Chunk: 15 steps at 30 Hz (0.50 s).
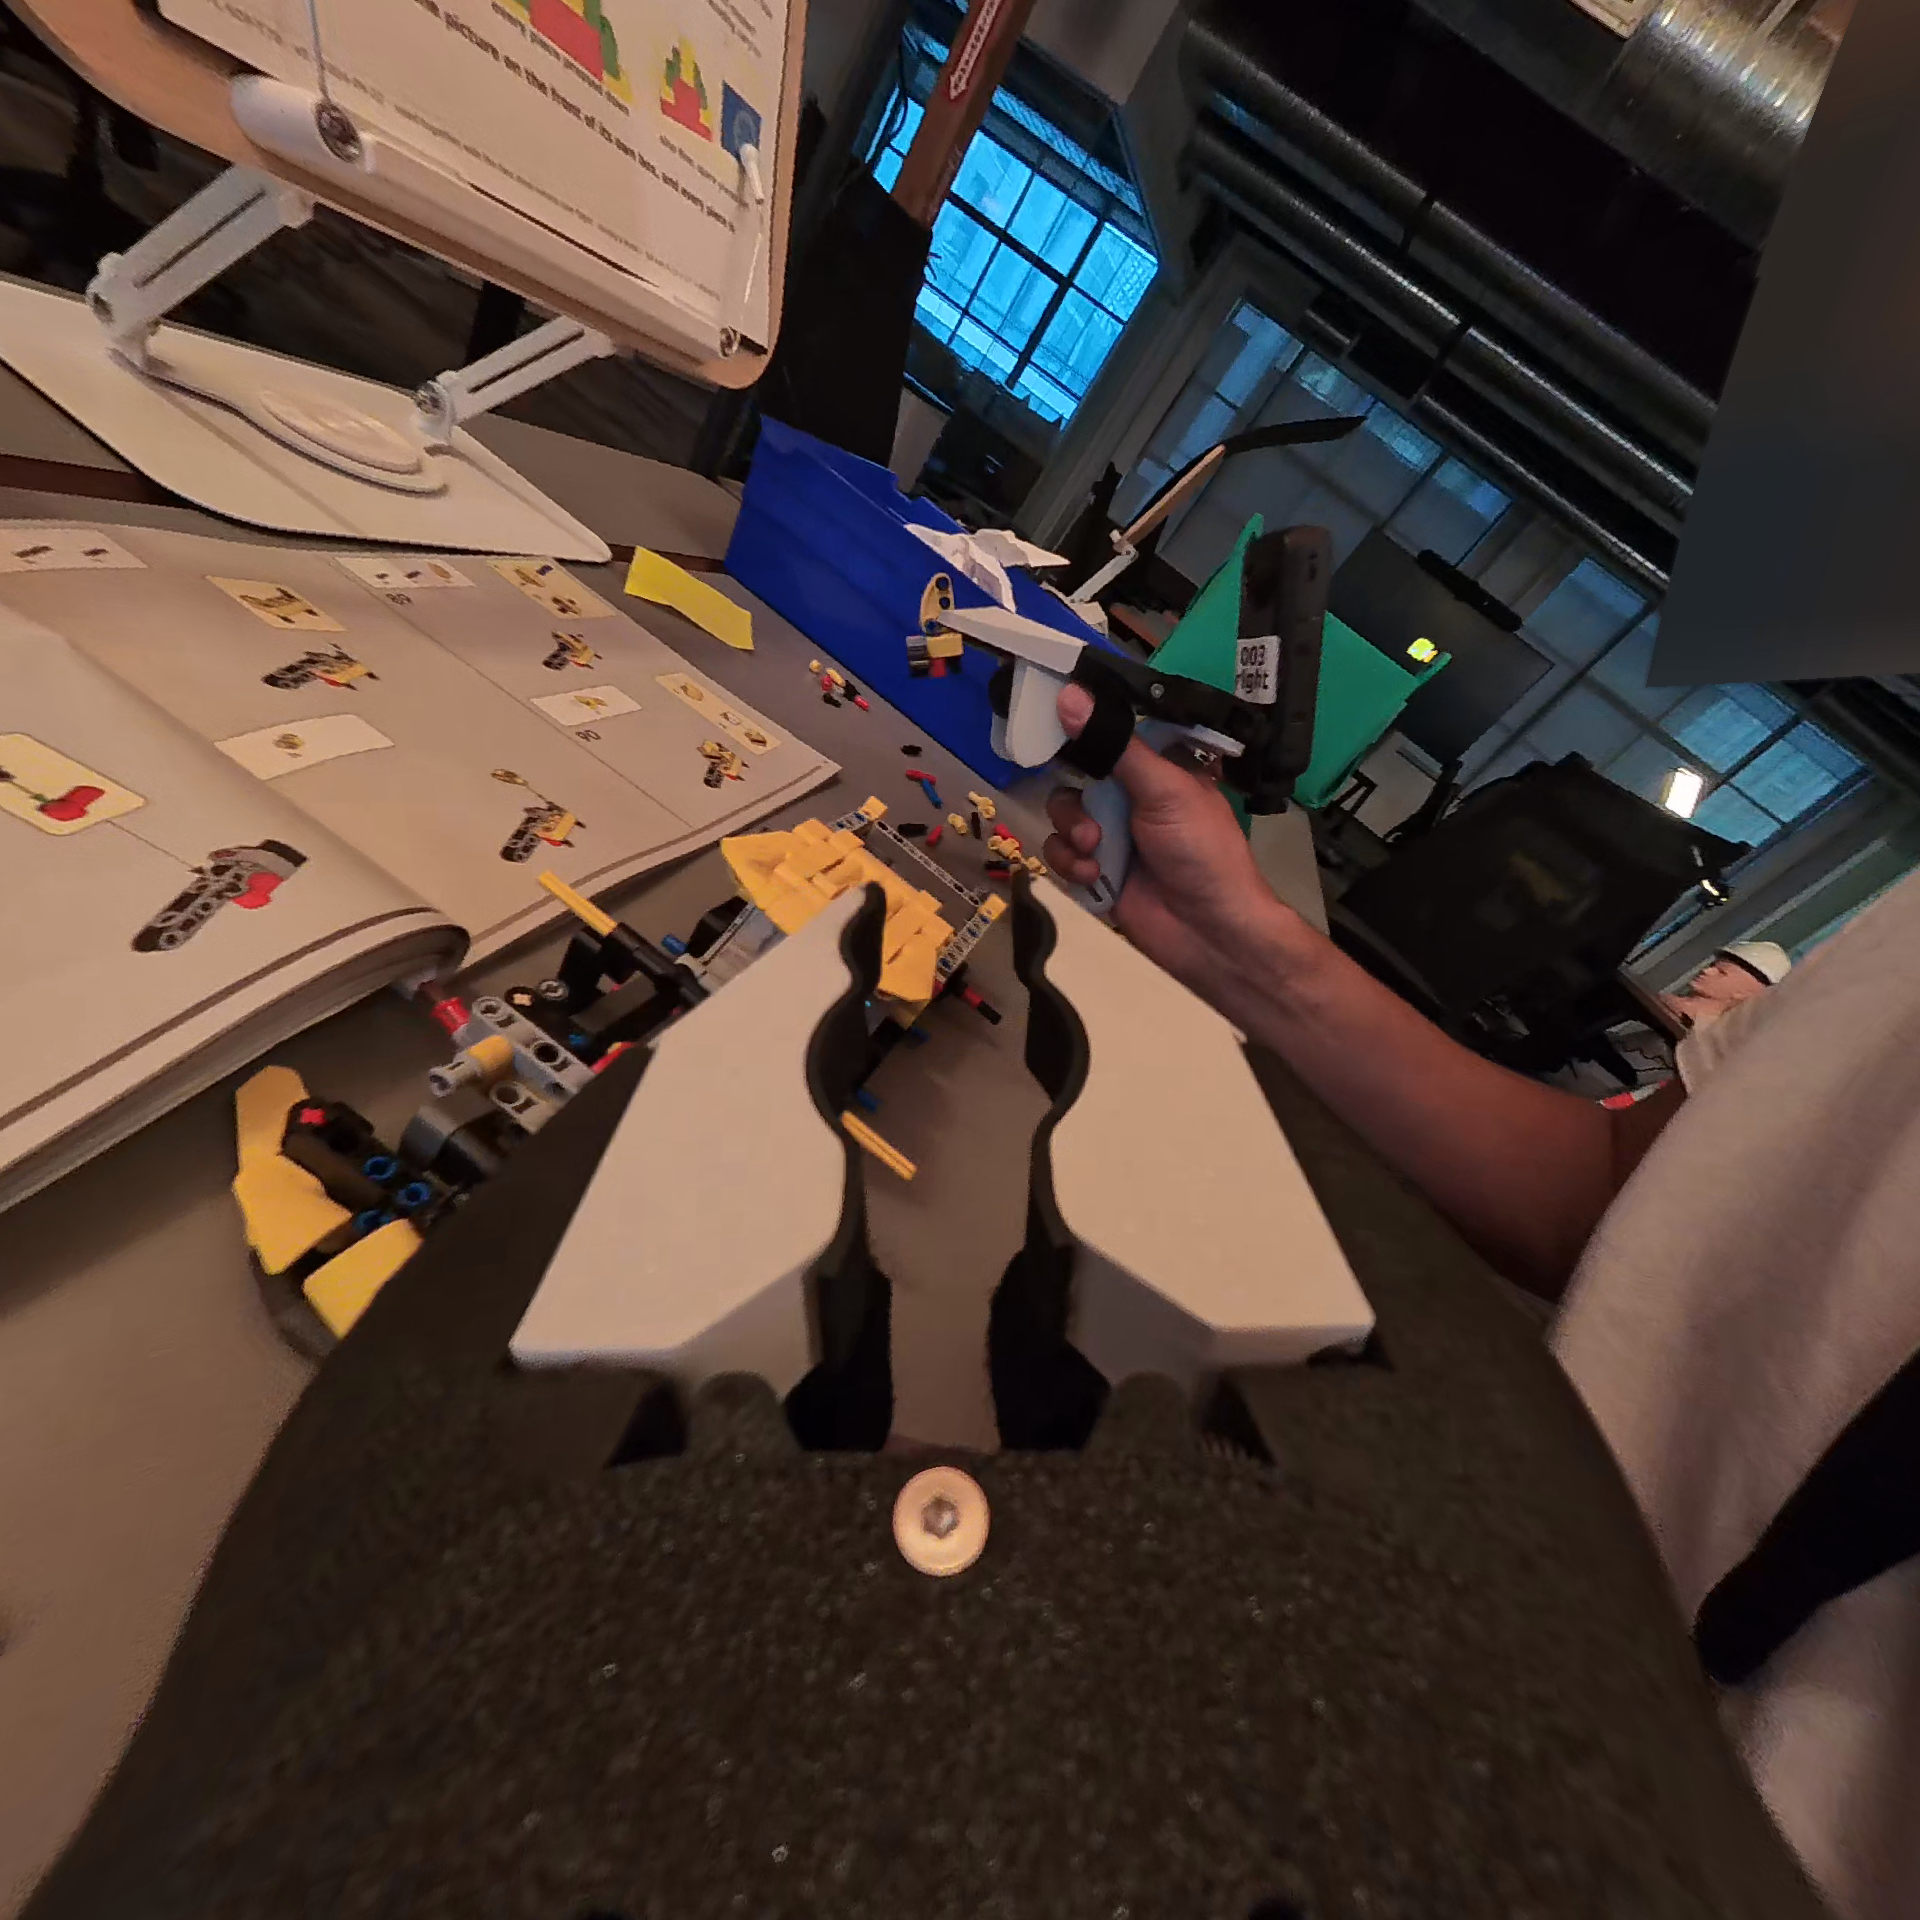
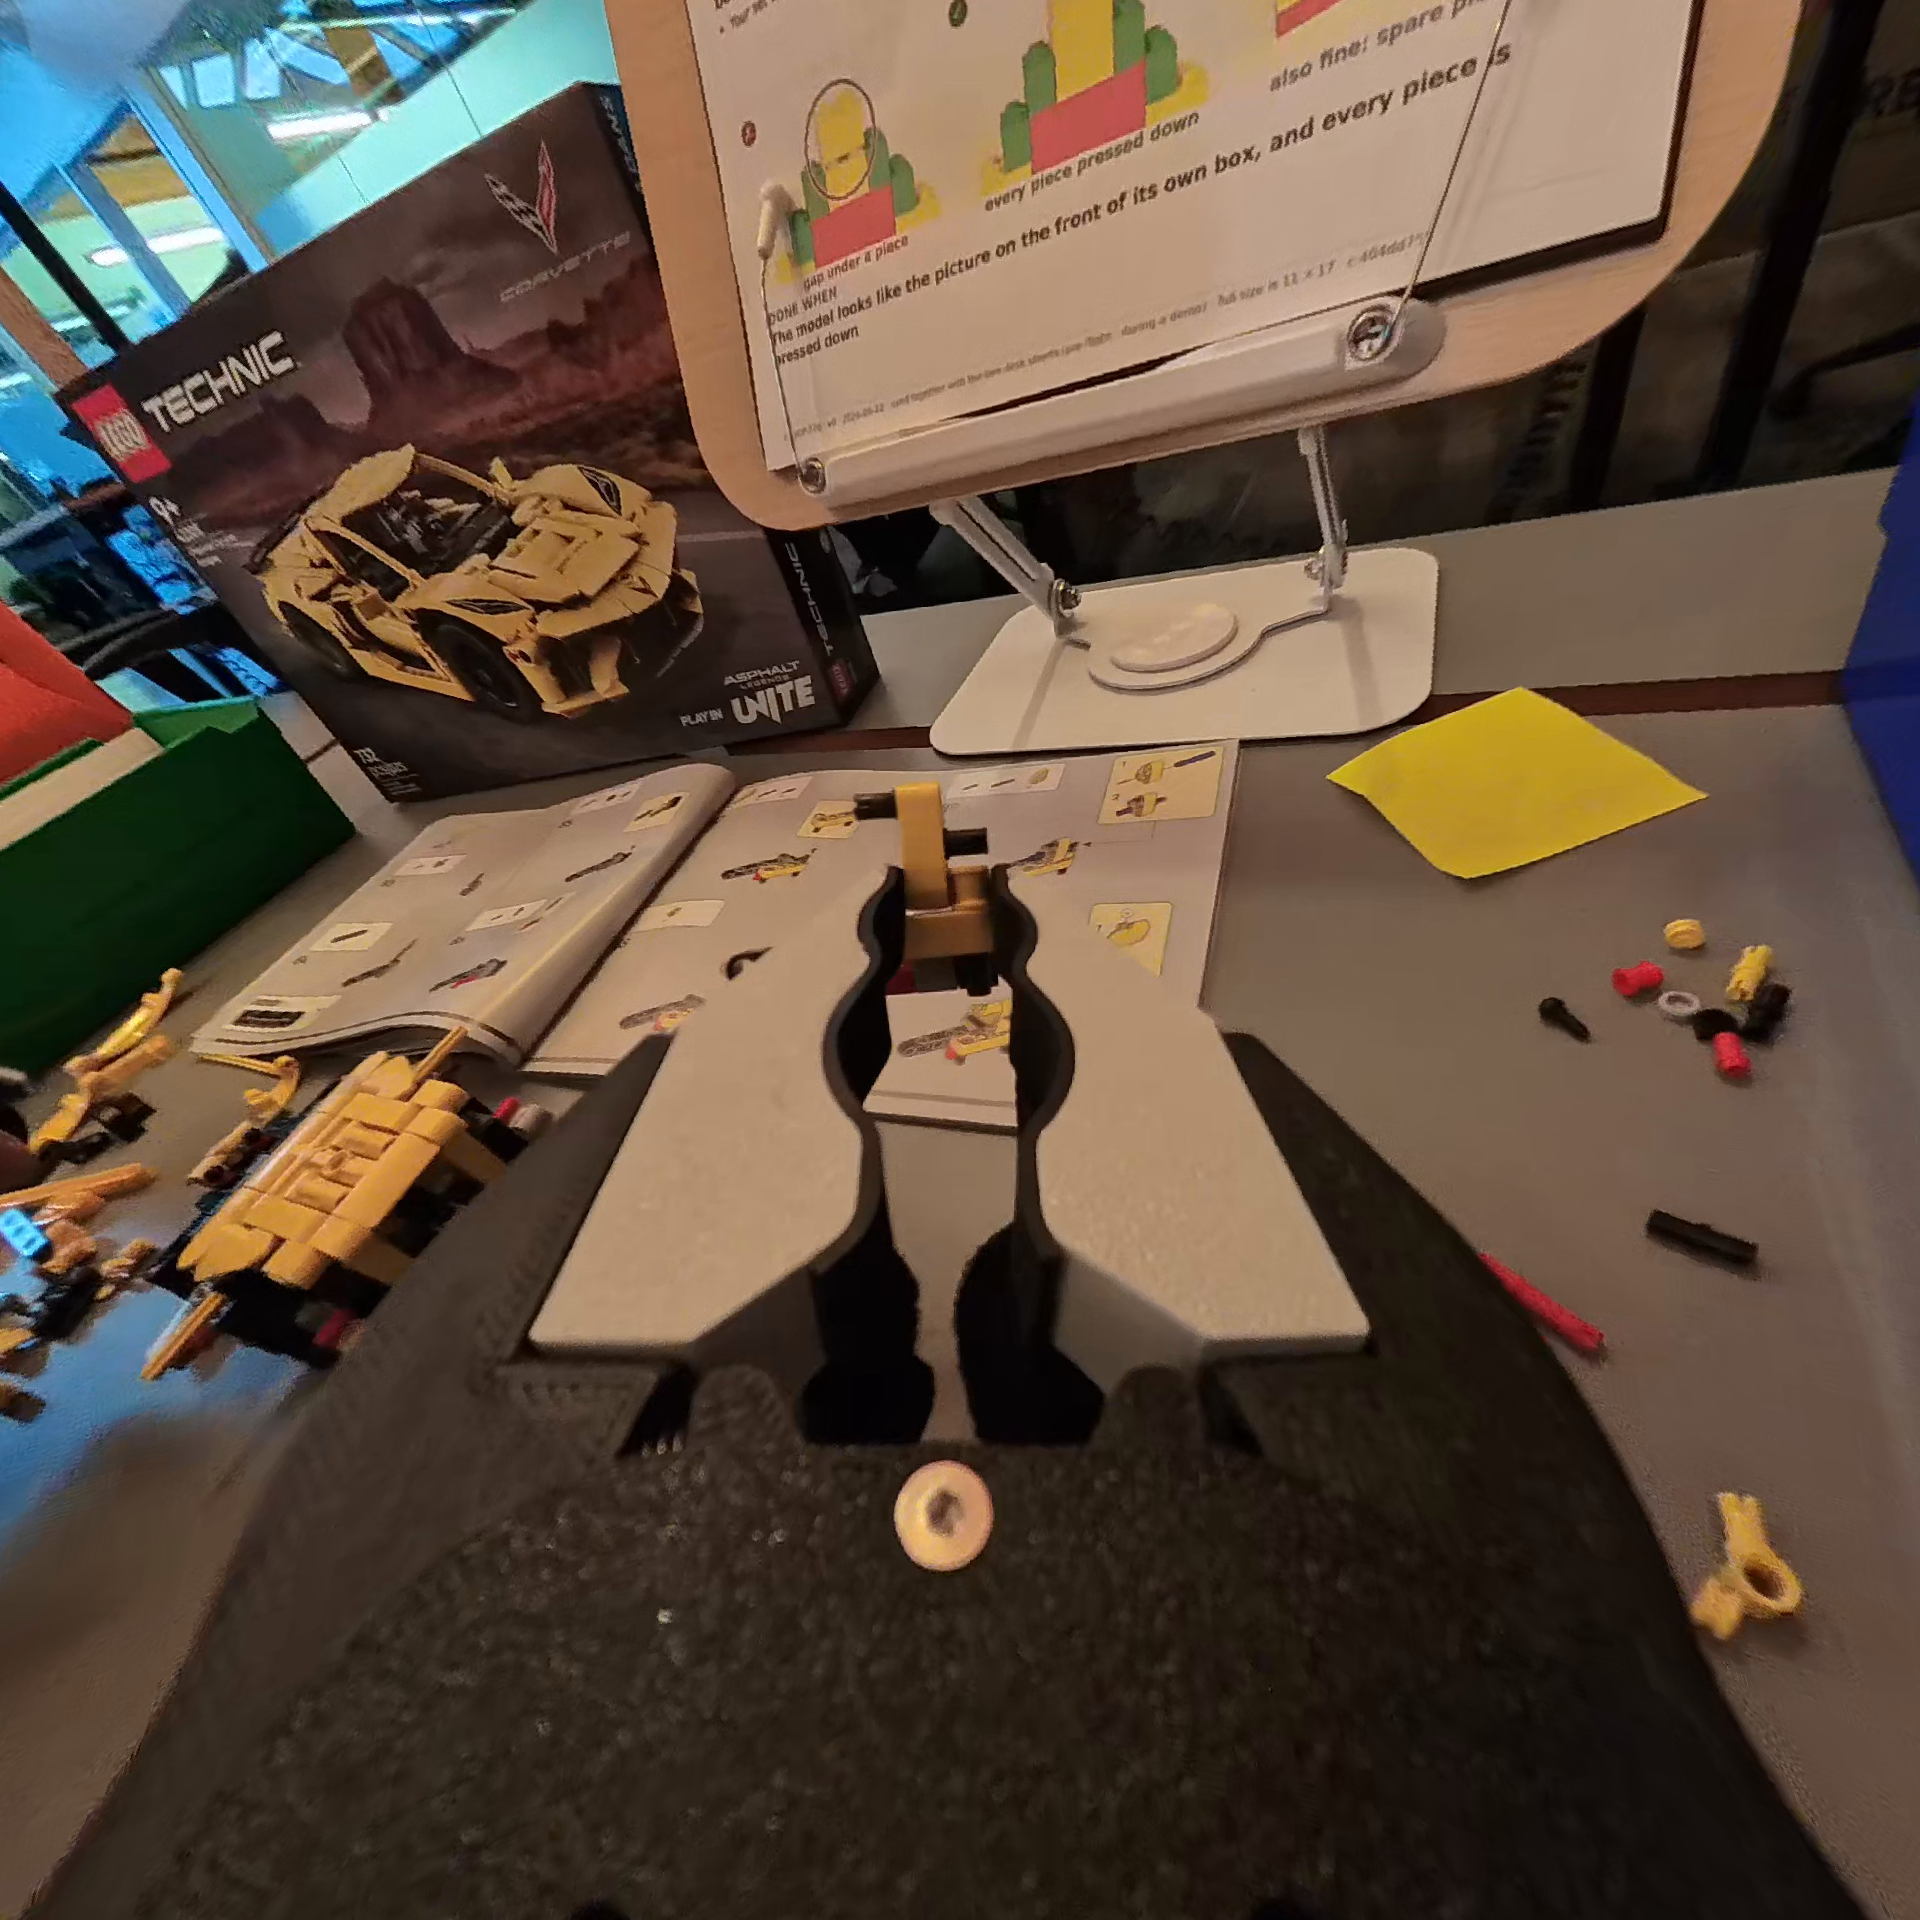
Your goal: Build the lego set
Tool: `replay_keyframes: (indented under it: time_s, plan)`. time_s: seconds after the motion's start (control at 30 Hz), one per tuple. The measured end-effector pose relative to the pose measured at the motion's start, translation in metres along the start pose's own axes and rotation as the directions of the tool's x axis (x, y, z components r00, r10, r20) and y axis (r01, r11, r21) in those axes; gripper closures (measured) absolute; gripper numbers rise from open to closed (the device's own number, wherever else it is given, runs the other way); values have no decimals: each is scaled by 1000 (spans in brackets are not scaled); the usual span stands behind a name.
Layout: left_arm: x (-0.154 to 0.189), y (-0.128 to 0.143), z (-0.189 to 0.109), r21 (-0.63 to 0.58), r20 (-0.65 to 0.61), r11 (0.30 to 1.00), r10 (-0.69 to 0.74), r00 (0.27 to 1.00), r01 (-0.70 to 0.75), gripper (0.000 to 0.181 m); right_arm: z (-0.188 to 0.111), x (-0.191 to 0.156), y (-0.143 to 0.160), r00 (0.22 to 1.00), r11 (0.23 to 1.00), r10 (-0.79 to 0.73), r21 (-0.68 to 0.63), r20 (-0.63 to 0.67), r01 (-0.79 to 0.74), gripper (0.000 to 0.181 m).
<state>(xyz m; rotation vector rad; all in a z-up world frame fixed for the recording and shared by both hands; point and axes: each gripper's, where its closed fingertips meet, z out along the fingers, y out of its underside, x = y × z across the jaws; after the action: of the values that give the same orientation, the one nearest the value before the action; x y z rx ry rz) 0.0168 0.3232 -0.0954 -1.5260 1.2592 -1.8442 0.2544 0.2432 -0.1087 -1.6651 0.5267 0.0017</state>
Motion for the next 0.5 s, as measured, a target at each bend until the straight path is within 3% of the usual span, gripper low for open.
replay_keyframes:
  time_s: [0.23, 0.5]
  plan:
    - [-2, 2, 0, -10, 12, 1000, 11, 1000, -10, 157, 0, -4, 1, 997, 998, 59, 1, 43, -60, 166]
    - [-2, 0, -3, -3, 15, 1000, 7, 1000, -7, 157, 0, -8, 0, 1000, 1000, -11, -6, 23, 11, 166]
